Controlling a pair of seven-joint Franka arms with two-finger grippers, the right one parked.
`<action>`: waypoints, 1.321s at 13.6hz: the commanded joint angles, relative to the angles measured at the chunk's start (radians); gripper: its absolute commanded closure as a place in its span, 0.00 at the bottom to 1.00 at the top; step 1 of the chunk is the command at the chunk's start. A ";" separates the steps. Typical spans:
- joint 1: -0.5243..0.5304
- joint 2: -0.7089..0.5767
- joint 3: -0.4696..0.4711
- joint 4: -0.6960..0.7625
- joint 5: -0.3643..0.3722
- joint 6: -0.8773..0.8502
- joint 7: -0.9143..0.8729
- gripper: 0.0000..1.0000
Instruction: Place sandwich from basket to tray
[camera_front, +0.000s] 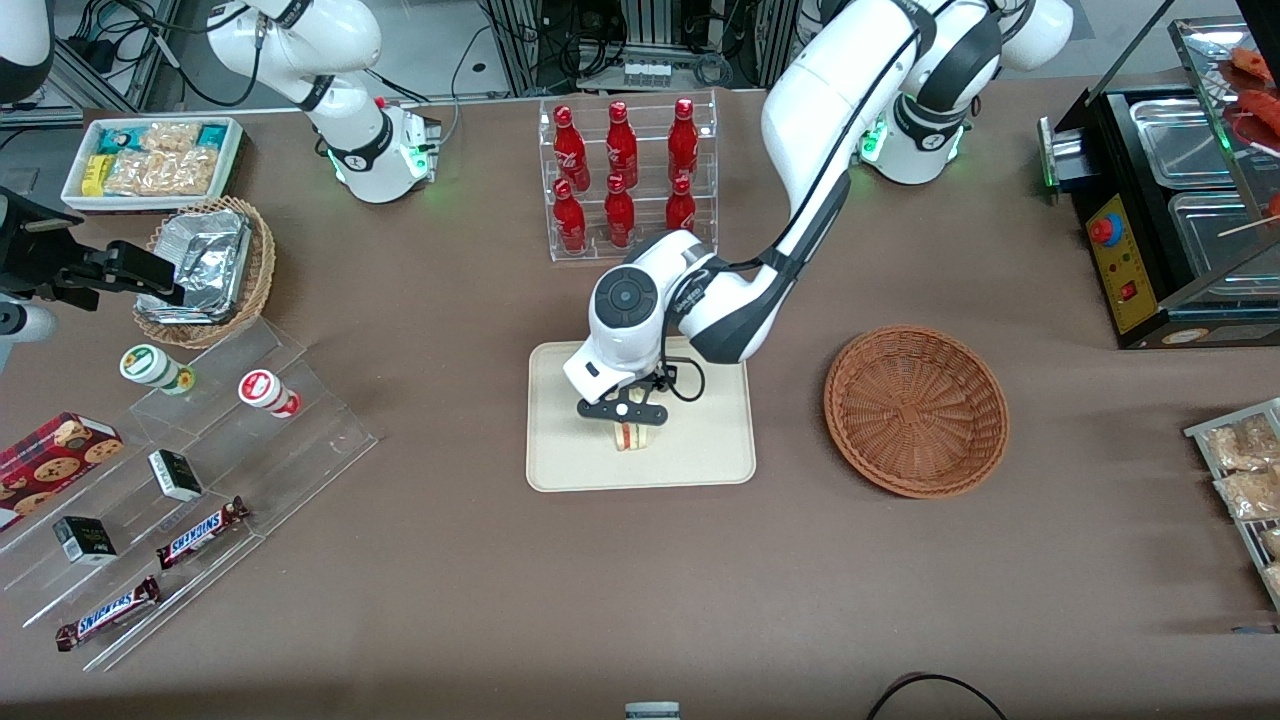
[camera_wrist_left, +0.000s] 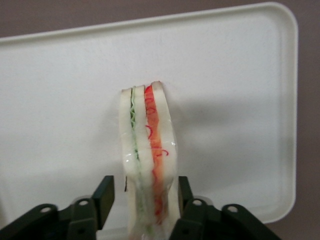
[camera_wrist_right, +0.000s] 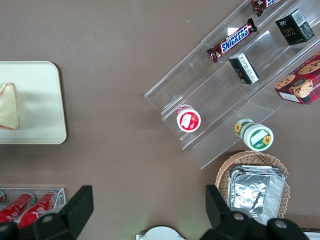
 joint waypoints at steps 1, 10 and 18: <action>0.044 -0.142 0.006 -0.011 -0.014 -0.088 -0.016 0.00; 0.356 -0.600 0.009 -0.149 -0.012 -0.430 0.005 0.00; 0.567 -0.816 0.009 -0.301 -0.015 -0.519 0.336 0.00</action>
